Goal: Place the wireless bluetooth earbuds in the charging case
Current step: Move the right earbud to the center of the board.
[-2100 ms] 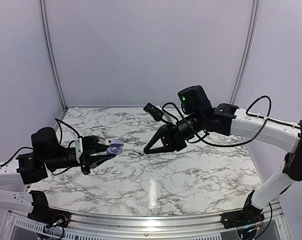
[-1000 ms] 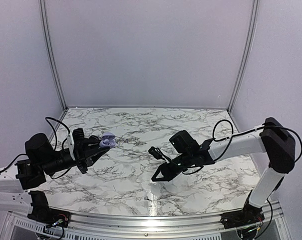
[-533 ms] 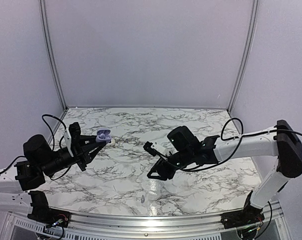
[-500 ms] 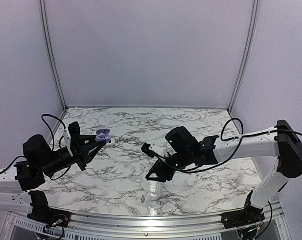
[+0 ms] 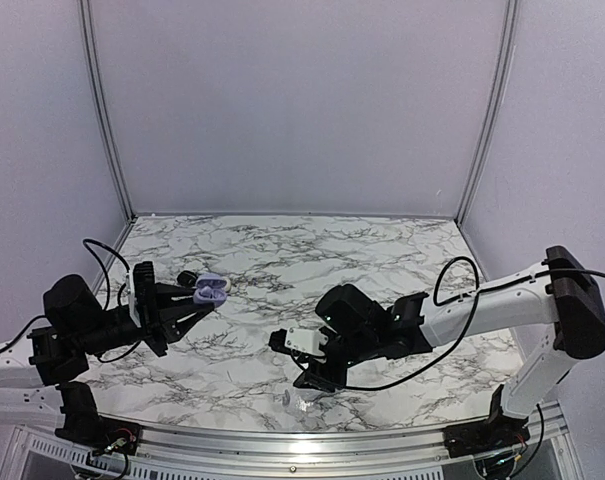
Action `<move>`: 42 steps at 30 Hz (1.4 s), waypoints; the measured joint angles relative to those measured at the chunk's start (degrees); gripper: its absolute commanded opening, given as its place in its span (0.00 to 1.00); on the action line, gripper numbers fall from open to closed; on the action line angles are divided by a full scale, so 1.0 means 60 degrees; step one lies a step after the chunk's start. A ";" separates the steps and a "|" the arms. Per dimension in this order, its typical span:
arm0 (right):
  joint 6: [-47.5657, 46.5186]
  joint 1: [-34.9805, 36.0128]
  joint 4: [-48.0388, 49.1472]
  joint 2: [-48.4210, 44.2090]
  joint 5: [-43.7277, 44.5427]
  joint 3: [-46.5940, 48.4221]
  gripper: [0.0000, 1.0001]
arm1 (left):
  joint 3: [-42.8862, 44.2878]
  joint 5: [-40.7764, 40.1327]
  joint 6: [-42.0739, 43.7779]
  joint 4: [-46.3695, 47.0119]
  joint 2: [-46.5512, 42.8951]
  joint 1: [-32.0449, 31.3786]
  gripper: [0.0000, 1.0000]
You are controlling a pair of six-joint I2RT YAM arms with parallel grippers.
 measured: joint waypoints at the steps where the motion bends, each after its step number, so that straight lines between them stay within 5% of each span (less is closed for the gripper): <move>1: -0.0160 0.0000 0.0076 0.0007 0.0044 -0.0015 0.57 | 0.0004 0.0433 0.0157 -0.0022 0.0000 0.0000 0.00; 16: -0.2065 0.0044 0.0459 -0.0590 -0.0608 -0.0565 0.65 | 0.1322 0.4426 0.2193 -0.2484 0.0561 0.0000 0.00; 42: -0.4164 0.1169 -0.1290 0.1657 0.1239 0.1504 0.59 | 0.1475 0.4710 0.2605 -0.3381 0.0412 0.0000 0.00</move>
